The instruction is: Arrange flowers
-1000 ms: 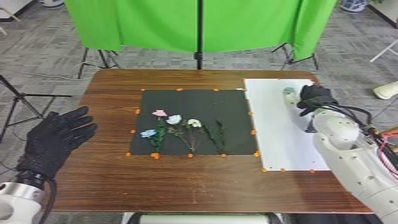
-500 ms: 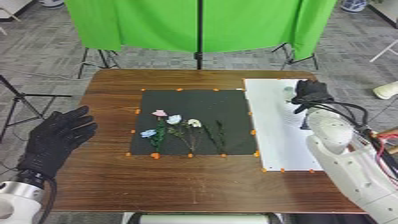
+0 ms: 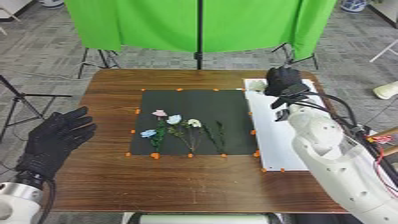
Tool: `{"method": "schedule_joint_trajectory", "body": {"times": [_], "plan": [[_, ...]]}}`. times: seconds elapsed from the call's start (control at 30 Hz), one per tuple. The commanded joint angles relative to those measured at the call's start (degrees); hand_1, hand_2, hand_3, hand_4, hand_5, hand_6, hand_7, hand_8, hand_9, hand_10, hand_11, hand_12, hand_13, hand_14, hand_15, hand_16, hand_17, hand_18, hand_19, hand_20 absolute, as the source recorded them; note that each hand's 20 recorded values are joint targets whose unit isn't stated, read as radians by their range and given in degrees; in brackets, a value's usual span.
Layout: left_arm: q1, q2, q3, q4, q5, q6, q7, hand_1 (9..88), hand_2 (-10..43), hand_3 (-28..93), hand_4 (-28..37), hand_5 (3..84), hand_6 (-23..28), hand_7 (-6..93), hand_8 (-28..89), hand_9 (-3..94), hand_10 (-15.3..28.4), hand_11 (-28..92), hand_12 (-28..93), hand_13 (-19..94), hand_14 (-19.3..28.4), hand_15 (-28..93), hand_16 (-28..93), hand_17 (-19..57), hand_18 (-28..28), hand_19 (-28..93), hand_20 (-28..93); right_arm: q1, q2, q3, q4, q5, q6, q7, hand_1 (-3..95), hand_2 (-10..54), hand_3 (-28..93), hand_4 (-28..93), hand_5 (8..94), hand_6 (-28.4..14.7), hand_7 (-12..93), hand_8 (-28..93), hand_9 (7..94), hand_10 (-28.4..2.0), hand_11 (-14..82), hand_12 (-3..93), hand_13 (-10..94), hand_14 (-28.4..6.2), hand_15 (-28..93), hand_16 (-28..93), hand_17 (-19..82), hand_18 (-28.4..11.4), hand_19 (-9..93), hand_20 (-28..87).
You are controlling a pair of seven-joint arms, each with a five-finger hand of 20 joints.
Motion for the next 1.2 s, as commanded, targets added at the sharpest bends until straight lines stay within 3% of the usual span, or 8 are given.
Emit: {"method": "schedule_joint_trajectory", "body": {"times": [0.03,0.3,0.63,0.97,1.2], "plan": [[0.1,-0.46,0.87,0.10,-0.21,0.52,-0.61,20.2,0.9,70,-28.3,36.1,4.7,24.2,-13,29.5,13.4,33,14,22,15.2,50,-5,-8.6,21.2,50,7,4.2,-7.0,-7.7,3.6,-3.4,0.5,-4.9,47.7,-9.5,89,-28,73.5,-3.6,52,-14,92.2,-4.6,35.6,36.6,92,-0.8,57,27,45,-19.0,91,34],[0.3,-0.72,0.74,0.08,-0.19,0.51,-0.81,20.3,1.0,70,-28.3,36.1,4.7,24.3,-13,29.5,13.4,33,14,22,15.2,50,-5,-8.6,21.2,50,7,7.7,-10.1,-12.6,9.7,-5.0,-0.1,-6.6,47.8,-9.5,89,-28,73.2,-3.5,52,-14,91.8,-4.7,35.8,36.5,92,-0.7,57,27,44,-18.9,91,34],[-0.1,-0.42,1.02,0.34,-0.19,0.21,-0.72,20.4,1.0,70,-28.3,36.1,4.6,24.3,-13,29.5,13.4,33,14,22,15.2,50,-5,-8.6,21.2,50,7,8.8,-12.0,-14.5,15.8,-9.9,8.2,-6.7,48.1,-9.5,88,-28,72.8,-3.1,53,-15,91.2,-4.6,36.0,36.4,92,-0.9,57,27,44,-18.7,90,34],[-0.1,-0.47,1.15,0.35,-0.19,0.26,-0.78,20.6,1.1,70,-28.3,36.1,4.6,24.4,-13,29.5,13.4,33,14,22,15.2,50,-5,-8.6,21.2,50,7,6.5,-10.1,-14.6,14.2,-11.3,6.7,-8.1,47.2,-9.3,88,-28,71.3,-2.4,53,-15,90.1,-4.6,34.4,36.4,90,-1.2,57,27,42,-18.4,90,34],[-0.3,-0.34,1.07,0.54,-0.21,0.16,-0.89,21.0,1.3,70,-28.3,36.1,4.6,24.5,-13,29.5,13.4,33,14,22,15.2,50,-5,-8.6,21.2,50,7,4.8,-8.6,-13.7,12.2,-11.9,2.3,-8.3,45.6,-9.3,87,-28,69.1,-1.8,53,-15,89.0,-4.1,30.4,38.4,88,-1.1,58,27,41,-18.0,89,35]]}}
